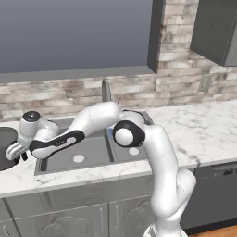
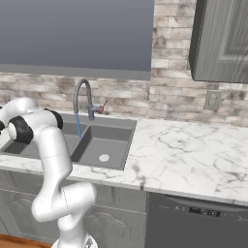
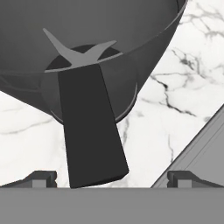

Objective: Turn on the sink faucet and place the jug under the water for a few seconds to fill it up.

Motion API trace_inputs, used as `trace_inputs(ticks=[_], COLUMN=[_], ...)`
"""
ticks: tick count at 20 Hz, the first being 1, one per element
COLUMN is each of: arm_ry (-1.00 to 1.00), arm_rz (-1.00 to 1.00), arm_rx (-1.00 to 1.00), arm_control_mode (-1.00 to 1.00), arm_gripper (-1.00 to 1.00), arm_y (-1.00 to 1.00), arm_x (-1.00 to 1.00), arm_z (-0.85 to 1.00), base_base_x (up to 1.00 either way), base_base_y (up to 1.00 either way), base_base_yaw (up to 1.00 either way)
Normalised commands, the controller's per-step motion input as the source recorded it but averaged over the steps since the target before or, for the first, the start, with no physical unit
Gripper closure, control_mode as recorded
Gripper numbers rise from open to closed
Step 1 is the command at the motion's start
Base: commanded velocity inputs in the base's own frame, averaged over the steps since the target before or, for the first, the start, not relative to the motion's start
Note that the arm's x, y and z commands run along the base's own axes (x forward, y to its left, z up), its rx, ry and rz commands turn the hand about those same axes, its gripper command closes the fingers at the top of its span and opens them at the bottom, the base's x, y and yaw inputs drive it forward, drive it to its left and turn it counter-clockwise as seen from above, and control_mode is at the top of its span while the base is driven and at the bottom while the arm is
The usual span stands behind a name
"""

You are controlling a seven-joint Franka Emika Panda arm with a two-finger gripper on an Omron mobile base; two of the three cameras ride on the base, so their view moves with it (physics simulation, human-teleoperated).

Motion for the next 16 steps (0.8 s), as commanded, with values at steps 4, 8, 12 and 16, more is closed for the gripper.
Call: trace_inputs(ticks=[4, 8, 12, 16], arm_ry=[0.00, 0.00, 0.00, 0.00], arm_rz=[0.00, 0.00, 0.00, 0.00], arm_rx=[0.00, 0.00, 0.00, 0.00], arm_control_mode=[-1.00, -1.00, -1.00, -1.00], arm_gripper=[-1.00, -1.00, -1.00, -1.00], arm_y=[0.00, 0.00, 0.02, 0.01], arm_x=[0.06, 0.09, 0.10, 0.12], arm_z=[-0.13, -0.09, -0.14, -0.03], base_base_x=[0.00, 0.00, 0.00, 0.00], base_base_y=[0.00, 0.00, 0.00, 0.00], base_base_yaw=[0.00, 0.00, 0.00, 0.00])
